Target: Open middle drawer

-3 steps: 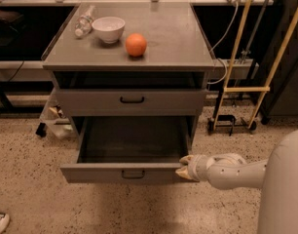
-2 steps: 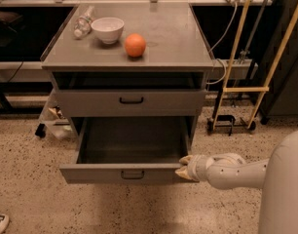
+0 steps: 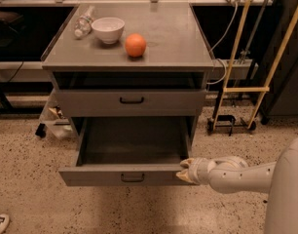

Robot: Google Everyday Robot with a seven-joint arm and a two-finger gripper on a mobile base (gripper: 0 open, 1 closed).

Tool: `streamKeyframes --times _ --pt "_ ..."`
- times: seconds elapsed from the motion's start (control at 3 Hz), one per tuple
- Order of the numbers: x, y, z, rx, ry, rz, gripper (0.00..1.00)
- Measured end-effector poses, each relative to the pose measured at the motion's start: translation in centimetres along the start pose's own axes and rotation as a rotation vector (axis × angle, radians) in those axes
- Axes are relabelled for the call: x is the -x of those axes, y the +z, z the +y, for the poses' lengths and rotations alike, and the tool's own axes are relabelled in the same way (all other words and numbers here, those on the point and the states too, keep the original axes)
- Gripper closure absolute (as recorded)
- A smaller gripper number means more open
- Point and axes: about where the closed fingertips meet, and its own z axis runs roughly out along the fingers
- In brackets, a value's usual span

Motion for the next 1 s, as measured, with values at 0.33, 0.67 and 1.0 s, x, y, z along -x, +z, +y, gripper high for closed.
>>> streamKeyframes --times 0.33,0.67,1.0 --pt "-0.67 -0.34 0.70 0.004 0.010 0.003 1.00" --pt "-0.40 -0.50 0.71 0.004 0.010 0.003 1.00" --pt "-1.17 -0.97 1.14 0.002 0.026 0.011 1.00"
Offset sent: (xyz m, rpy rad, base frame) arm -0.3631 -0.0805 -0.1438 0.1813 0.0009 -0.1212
